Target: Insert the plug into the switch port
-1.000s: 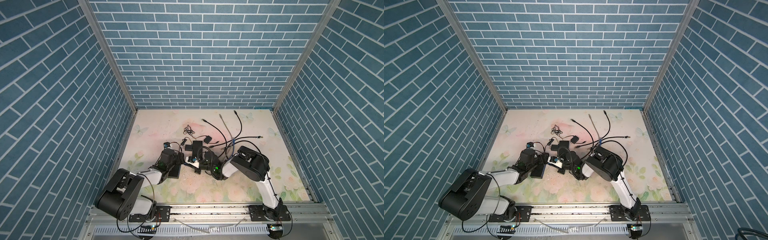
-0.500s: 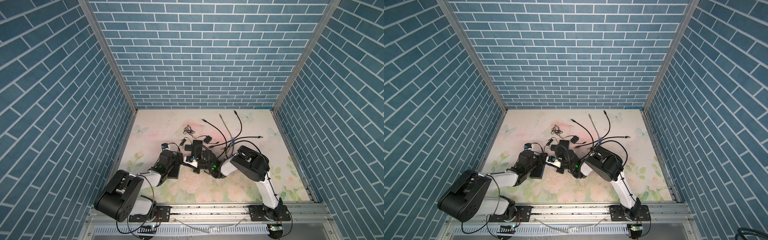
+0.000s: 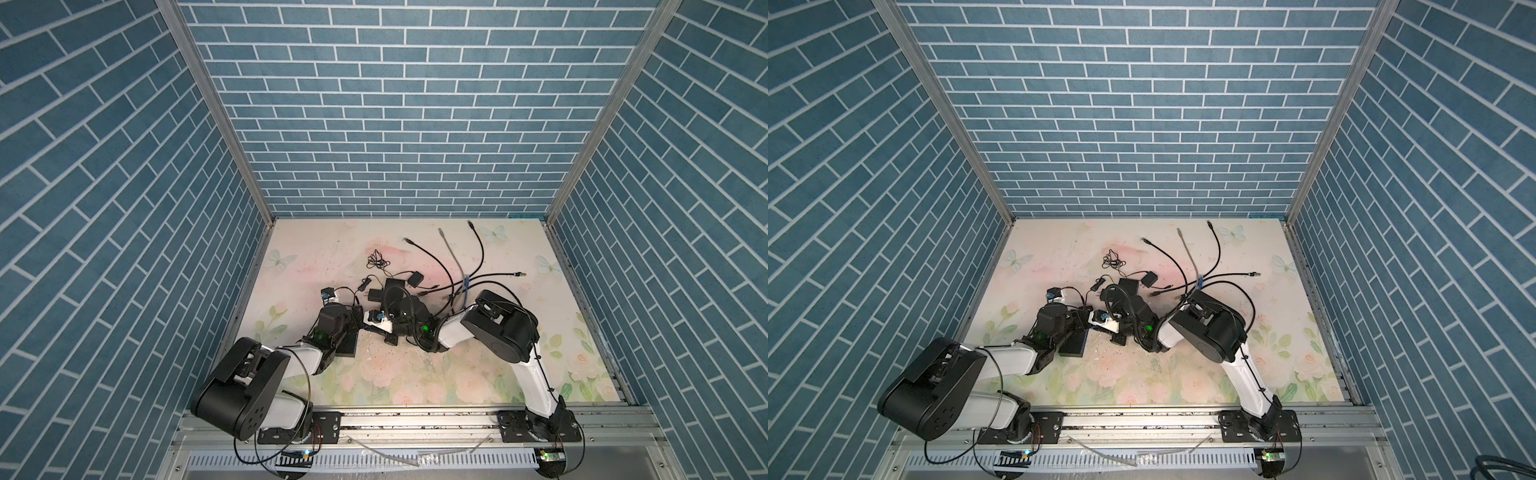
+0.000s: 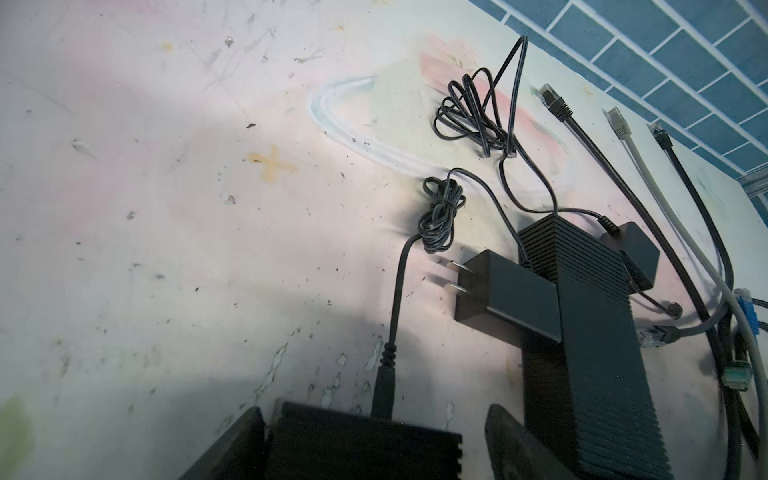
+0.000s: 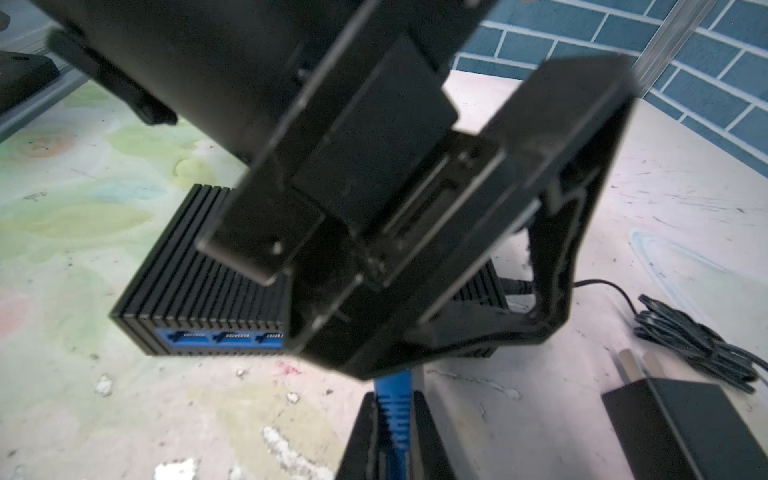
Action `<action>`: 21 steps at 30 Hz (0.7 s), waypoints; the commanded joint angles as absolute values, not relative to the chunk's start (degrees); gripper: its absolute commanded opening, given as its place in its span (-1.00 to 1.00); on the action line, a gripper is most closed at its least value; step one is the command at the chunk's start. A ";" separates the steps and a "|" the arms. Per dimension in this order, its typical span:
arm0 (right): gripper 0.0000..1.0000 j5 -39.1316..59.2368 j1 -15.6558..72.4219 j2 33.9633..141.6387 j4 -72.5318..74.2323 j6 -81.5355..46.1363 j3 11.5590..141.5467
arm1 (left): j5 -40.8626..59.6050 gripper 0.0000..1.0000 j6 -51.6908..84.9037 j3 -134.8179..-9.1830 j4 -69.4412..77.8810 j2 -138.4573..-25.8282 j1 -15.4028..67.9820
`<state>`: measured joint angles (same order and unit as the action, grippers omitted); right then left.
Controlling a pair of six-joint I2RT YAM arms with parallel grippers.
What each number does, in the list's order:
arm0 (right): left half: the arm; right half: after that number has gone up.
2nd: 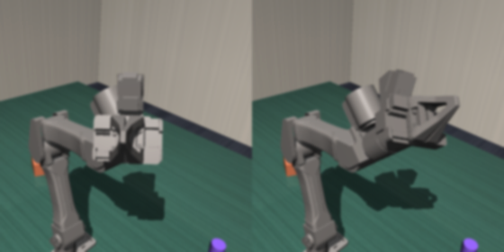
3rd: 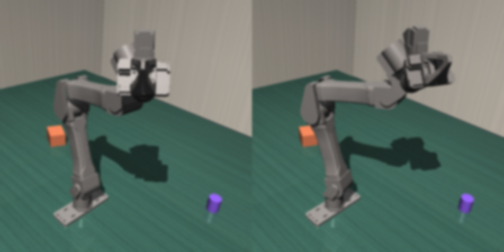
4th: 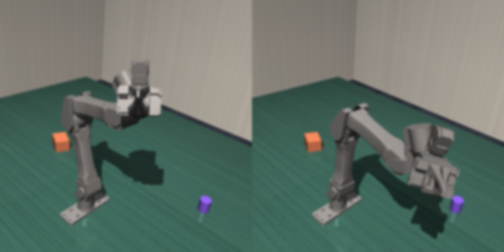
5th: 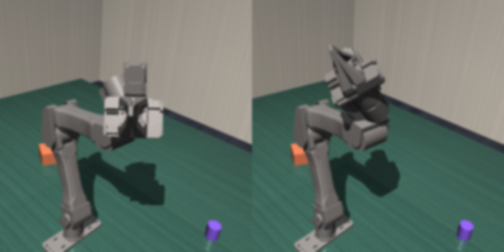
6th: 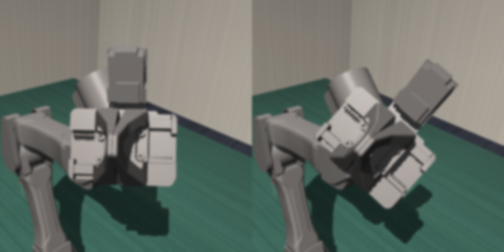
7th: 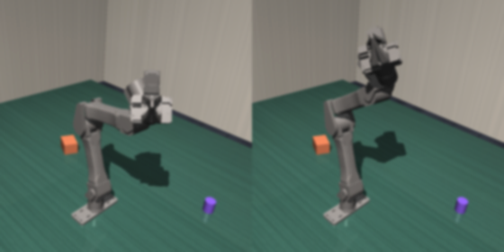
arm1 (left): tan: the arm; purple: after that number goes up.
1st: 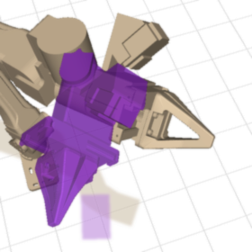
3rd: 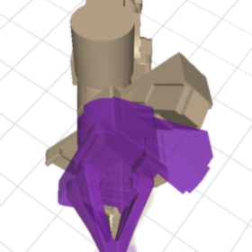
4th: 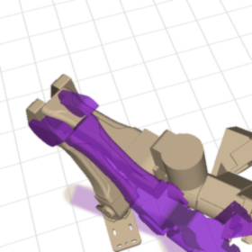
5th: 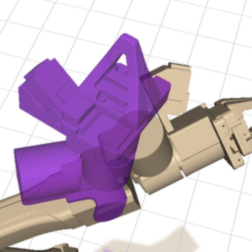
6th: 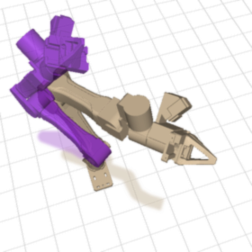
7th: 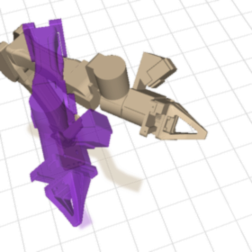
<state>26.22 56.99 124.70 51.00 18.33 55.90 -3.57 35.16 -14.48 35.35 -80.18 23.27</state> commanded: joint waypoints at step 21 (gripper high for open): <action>-0.73 16.47 58.87 121.47 43.44 14.77 55.81 | -0.65 0.99 29.21 -23.45 12.53 -73.80 21.02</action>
